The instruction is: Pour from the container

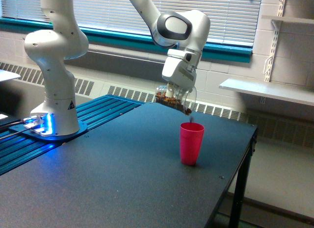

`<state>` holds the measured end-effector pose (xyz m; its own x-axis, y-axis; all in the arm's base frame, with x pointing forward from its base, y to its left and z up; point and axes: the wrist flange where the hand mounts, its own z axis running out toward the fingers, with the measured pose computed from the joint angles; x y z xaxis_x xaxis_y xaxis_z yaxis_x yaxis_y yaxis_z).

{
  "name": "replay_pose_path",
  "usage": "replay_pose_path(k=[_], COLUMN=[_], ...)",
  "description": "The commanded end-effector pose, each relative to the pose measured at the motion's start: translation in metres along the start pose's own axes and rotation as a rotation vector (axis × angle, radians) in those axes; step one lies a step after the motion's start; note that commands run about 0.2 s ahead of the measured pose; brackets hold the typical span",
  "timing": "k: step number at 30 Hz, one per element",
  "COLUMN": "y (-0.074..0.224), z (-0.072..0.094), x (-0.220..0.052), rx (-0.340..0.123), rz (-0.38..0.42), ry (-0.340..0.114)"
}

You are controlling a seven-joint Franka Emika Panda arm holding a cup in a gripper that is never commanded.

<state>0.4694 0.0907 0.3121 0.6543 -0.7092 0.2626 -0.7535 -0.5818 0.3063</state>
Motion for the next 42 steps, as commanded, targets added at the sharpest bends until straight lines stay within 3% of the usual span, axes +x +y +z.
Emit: replay_pose_path(k=[1, 42], y=[-0.004, -0.024], z=[-0.004, -0.005], x=[-0.001, -0.009], rx=[-0.004, -0.094], rz=[0.006, 0.012], ry=[0.012, 0.017])
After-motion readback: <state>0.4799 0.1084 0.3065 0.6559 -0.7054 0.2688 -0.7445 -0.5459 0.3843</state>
